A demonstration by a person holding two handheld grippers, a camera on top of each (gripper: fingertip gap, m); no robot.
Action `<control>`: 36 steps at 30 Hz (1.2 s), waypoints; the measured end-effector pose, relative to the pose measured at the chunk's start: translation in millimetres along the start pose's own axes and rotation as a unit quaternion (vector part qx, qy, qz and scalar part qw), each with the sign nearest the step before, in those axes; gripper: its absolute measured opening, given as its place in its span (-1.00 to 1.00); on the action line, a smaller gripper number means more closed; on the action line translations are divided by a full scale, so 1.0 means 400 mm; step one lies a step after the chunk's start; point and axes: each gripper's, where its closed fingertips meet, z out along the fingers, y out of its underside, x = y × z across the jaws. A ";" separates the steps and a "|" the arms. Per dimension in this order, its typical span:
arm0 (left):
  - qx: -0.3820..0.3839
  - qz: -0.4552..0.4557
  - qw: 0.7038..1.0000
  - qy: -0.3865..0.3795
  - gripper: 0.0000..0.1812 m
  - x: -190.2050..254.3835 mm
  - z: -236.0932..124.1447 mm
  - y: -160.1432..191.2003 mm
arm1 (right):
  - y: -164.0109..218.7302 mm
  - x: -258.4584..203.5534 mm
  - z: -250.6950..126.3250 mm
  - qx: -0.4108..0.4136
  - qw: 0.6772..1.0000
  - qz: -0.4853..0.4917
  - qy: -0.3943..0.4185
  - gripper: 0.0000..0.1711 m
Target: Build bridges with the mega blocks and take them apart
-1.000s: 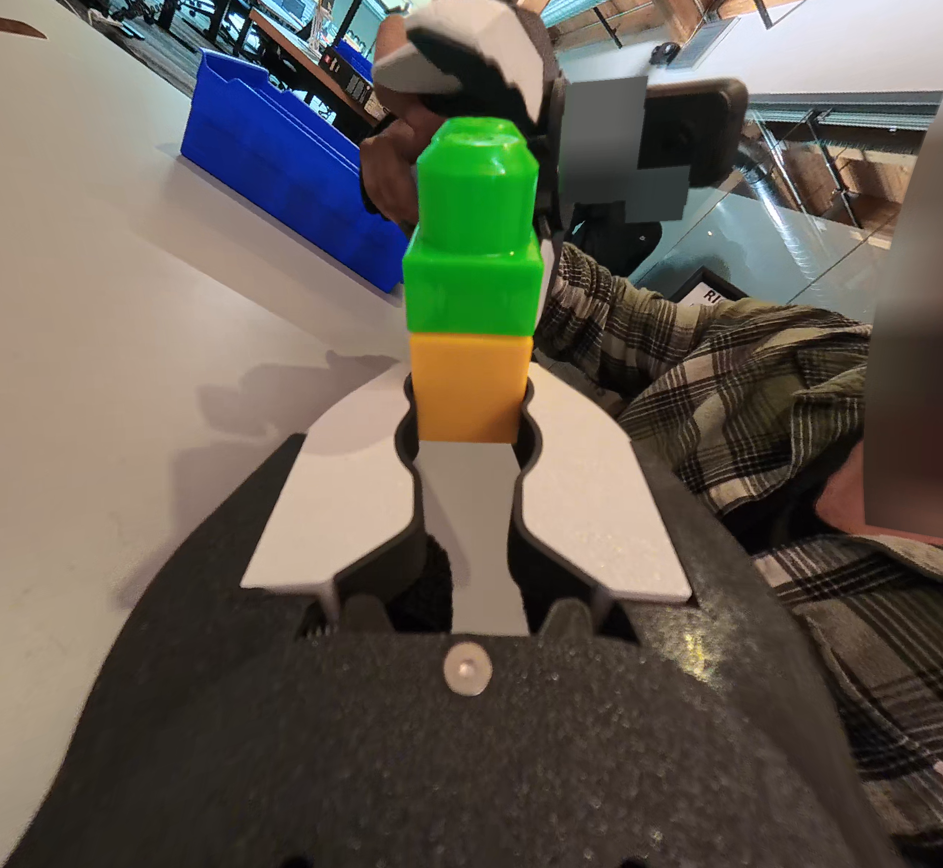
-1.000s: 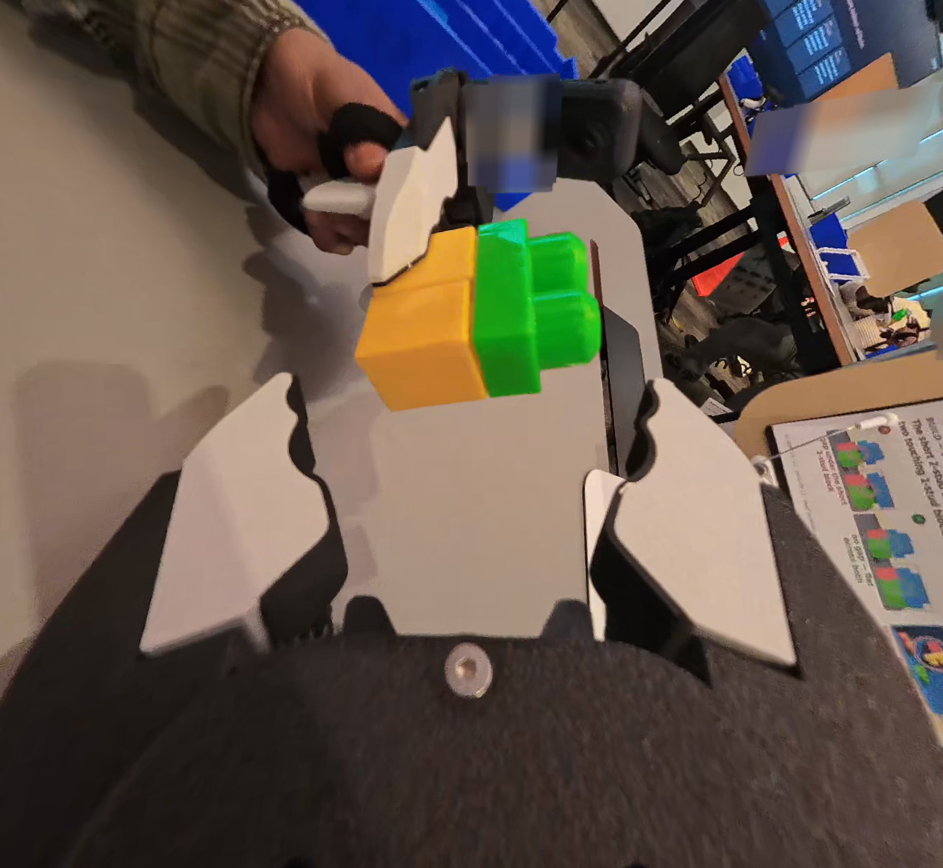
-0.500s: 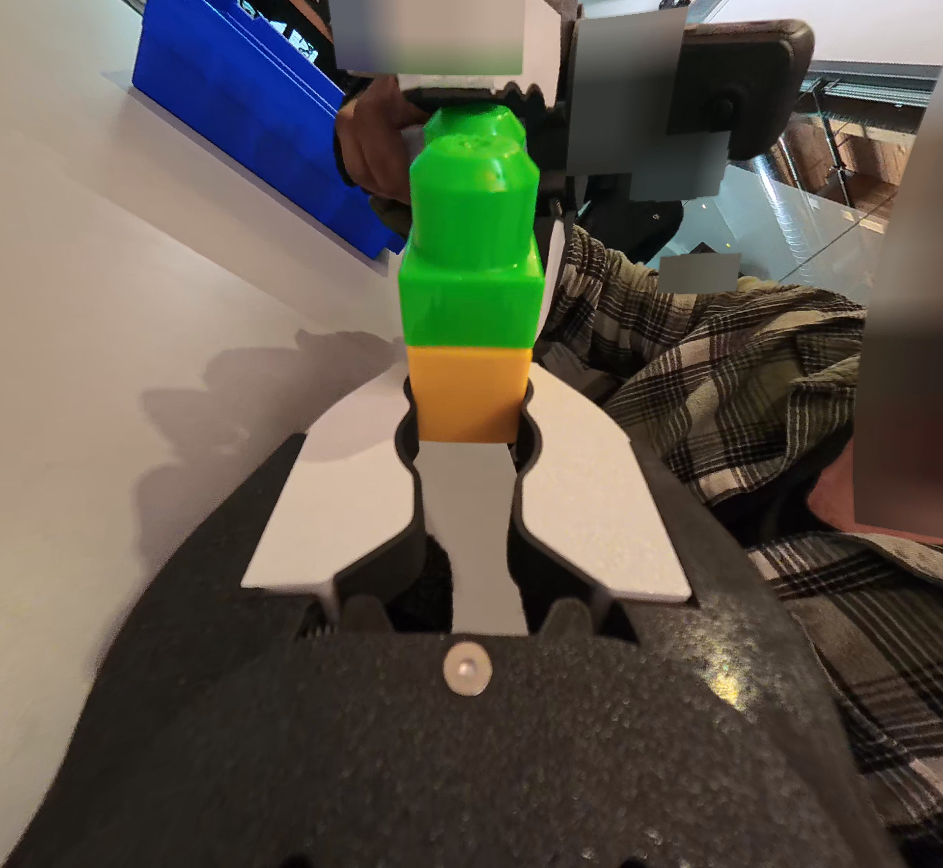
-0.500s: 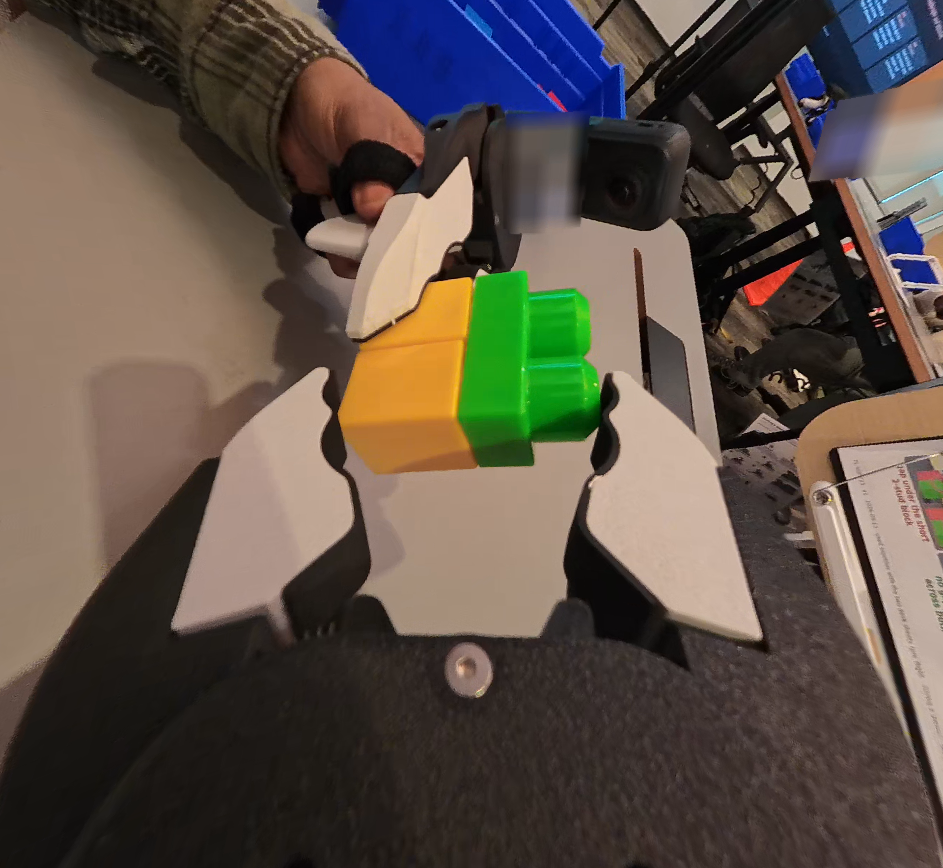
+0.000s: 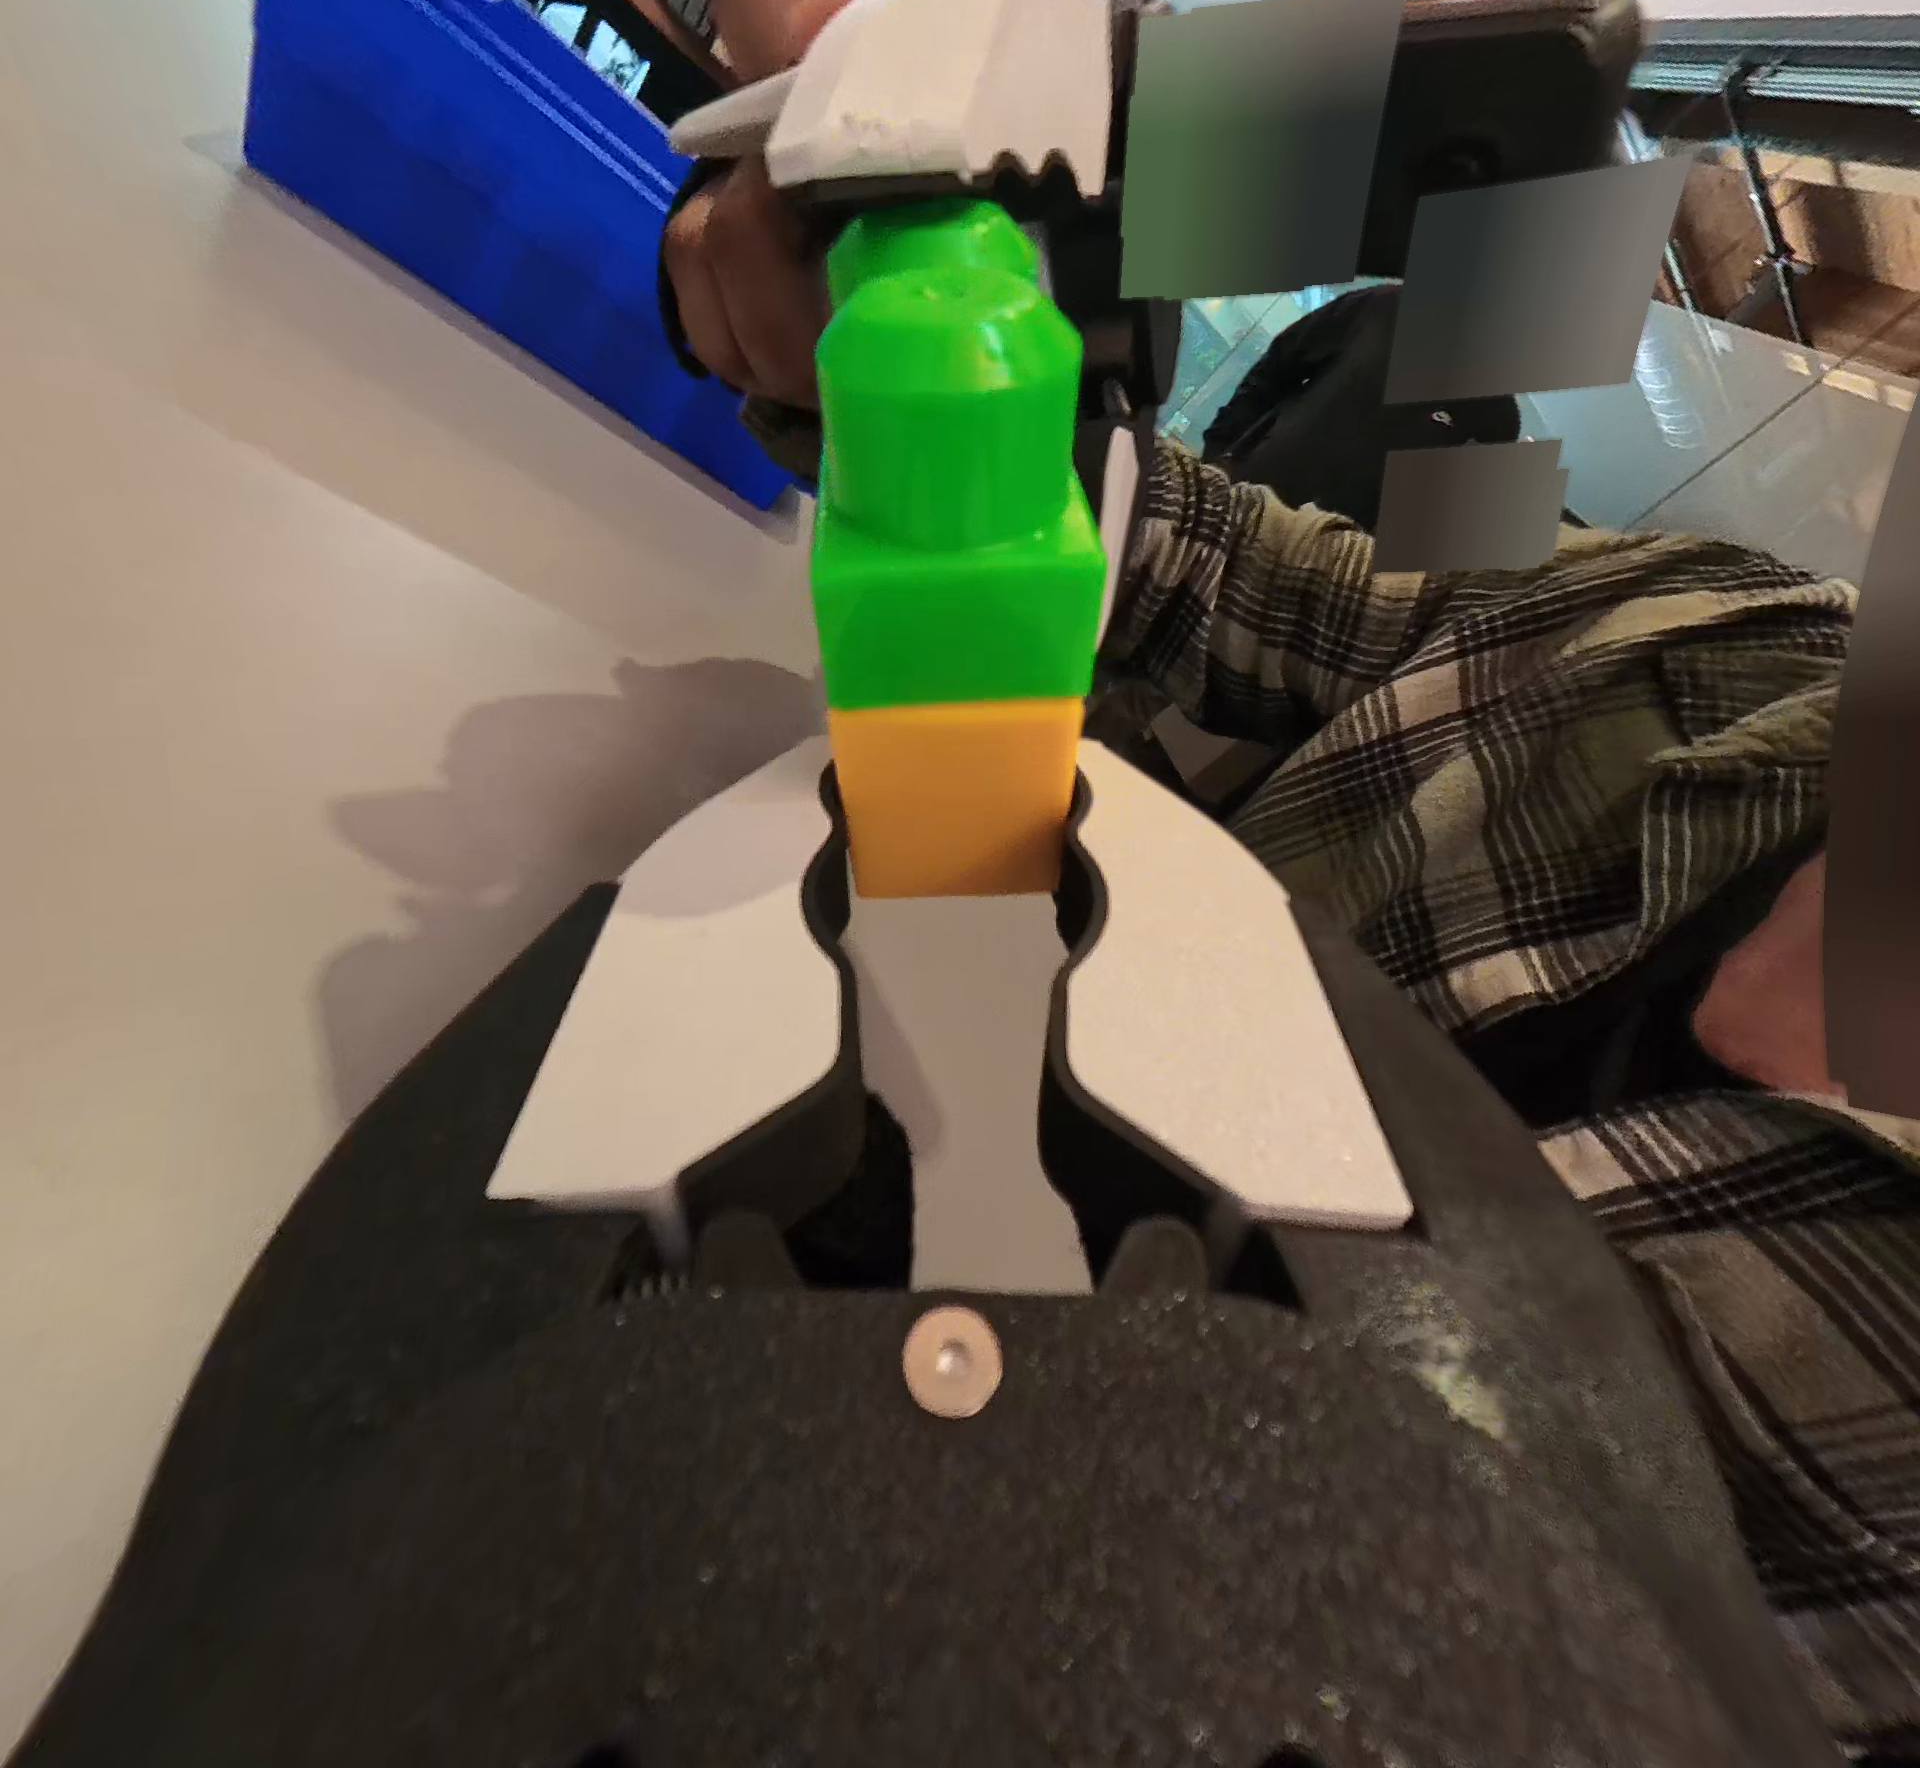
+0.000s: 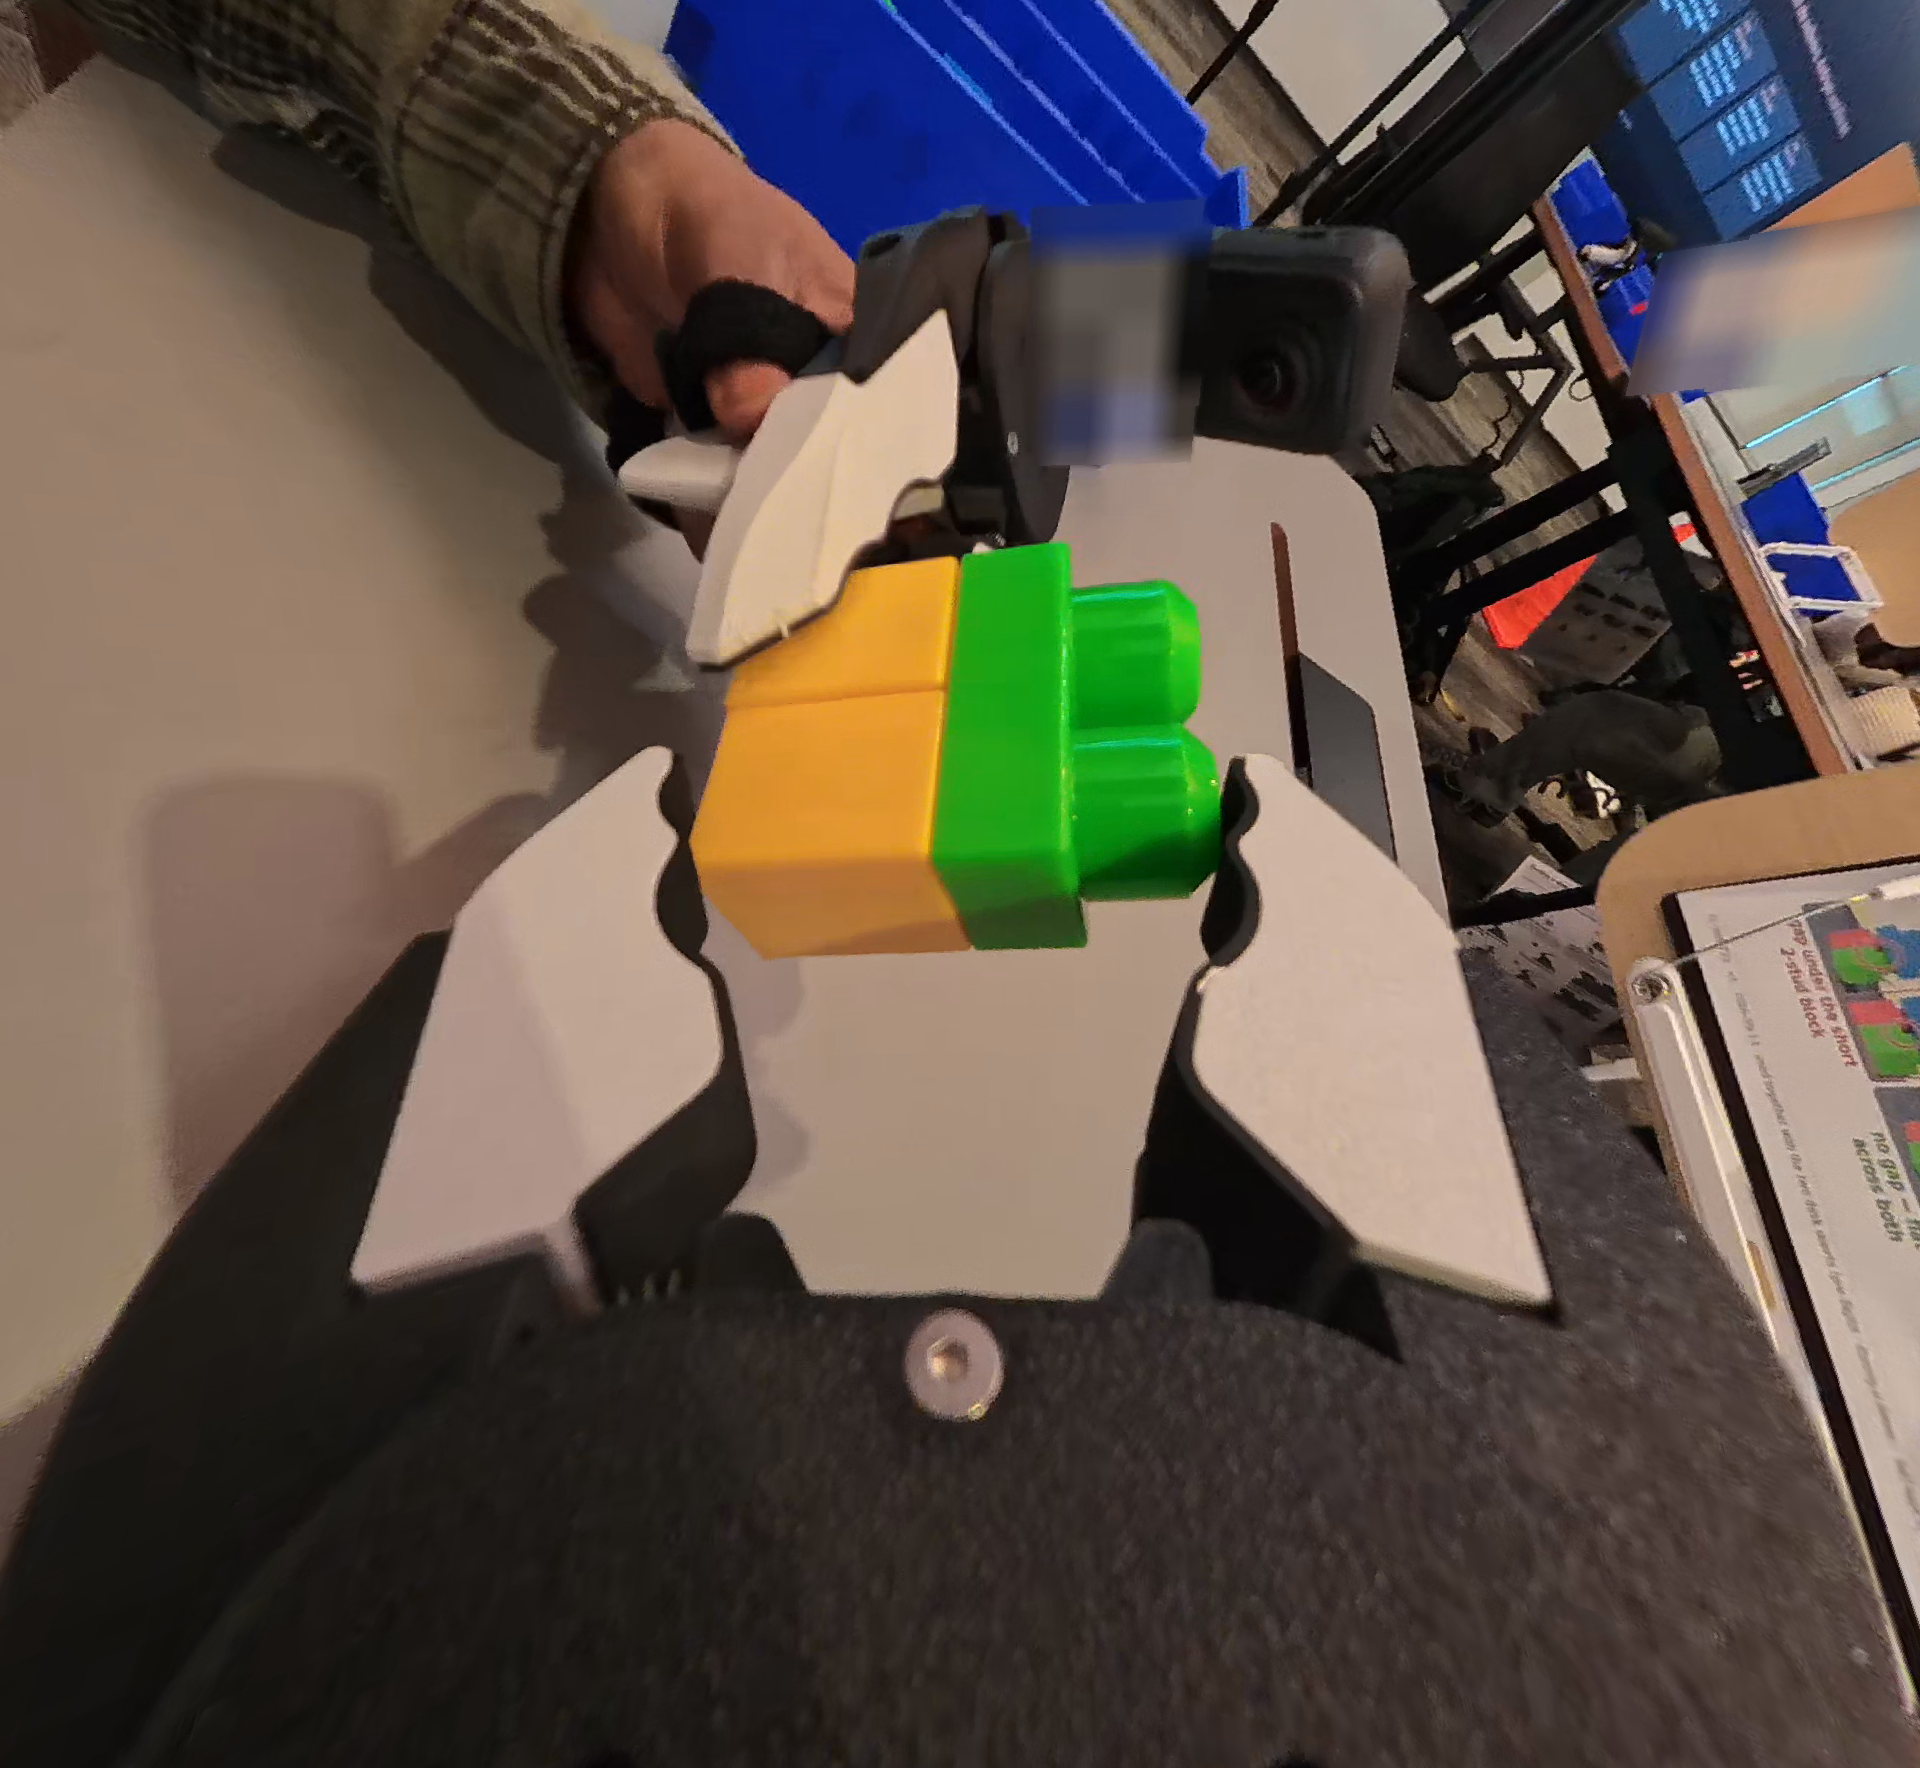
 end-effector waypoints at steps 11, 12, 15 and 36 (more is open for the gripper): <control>-0.014 0.272 0.946 -0.174 0.00 -0.022 -0.053 -0.080 | 0.012 0.002 -0.060 0.046 0.993 0.099 -0.041 0.10; -0.018 0.290 0.940 -0.181 0.02 -0.023 -0.053 -0.088 | 0.012 -0.002 -0.058 0.048 0.993 0.102 -0.045 0.10; -0.035 0.342 0.919 -0.193 0.10 -0.026 -0.041 -0.101 | 0.009 -0.015 -0.053 0.056 0.989 0.120 -0.064 0.10; -0.048 0.420 0.887 -0.187 0.00 0.038 0.047 -0.078 | -0.023 -0.047 -0.077 0.099 0.973 0.180 -0.109 0.10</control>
